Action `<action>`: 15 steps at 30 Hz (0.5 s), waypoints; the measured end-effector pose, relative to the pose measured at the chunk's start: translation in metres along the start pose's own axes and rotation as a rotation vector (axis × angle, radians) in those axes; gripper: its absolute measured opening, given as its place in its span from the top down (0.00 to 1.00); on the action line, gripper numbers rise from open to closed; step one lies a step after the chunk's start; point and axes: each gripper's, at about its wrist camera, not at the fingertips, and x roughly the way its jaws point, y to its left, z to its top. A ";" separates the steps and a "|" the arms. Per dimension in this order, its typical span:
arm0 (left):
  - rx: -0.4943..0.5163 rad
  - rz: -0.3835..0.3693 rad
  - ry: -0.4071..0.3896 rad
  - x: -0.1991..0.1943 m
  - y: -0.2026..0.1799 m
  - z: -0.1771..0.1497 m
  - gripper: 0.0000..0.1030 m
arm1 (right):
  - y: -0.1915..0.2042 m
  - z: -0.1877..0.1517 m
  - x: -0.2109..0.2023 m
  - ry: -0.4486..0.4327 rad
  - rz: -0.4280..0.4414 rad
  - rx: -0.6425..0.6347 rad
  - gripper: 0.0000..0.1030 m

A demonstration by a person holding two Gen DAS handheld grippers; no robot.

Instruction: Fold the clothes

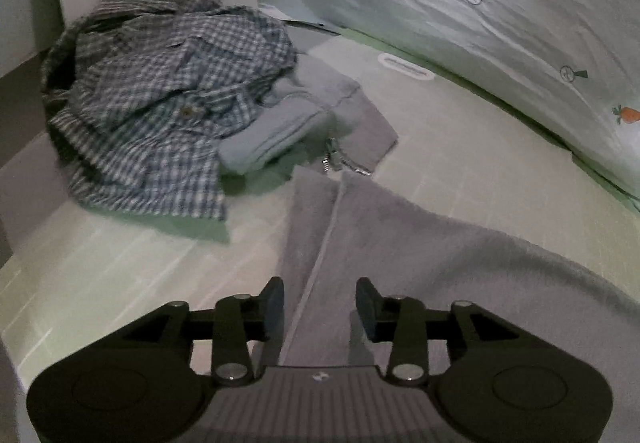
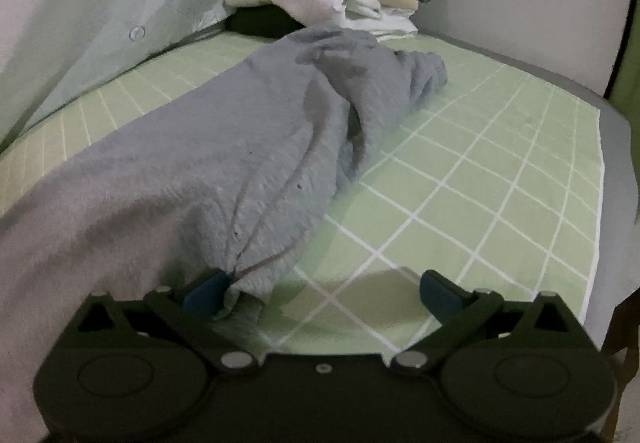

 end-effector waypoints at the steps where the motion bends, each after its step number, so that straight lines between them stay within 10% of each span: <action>1: 0.007 -0.002 -0.013 0.002 -0.002 0.002 0.60 | 0.001 -0.001 0.000 -0.009 -0.005 0.005 0.00; 15: 0.064 -0.022 -0.007 0.059 -0.011 0.047 0.63 | 0.006 -0.009 -0.001 -0.081 -0.037 0.026 0.00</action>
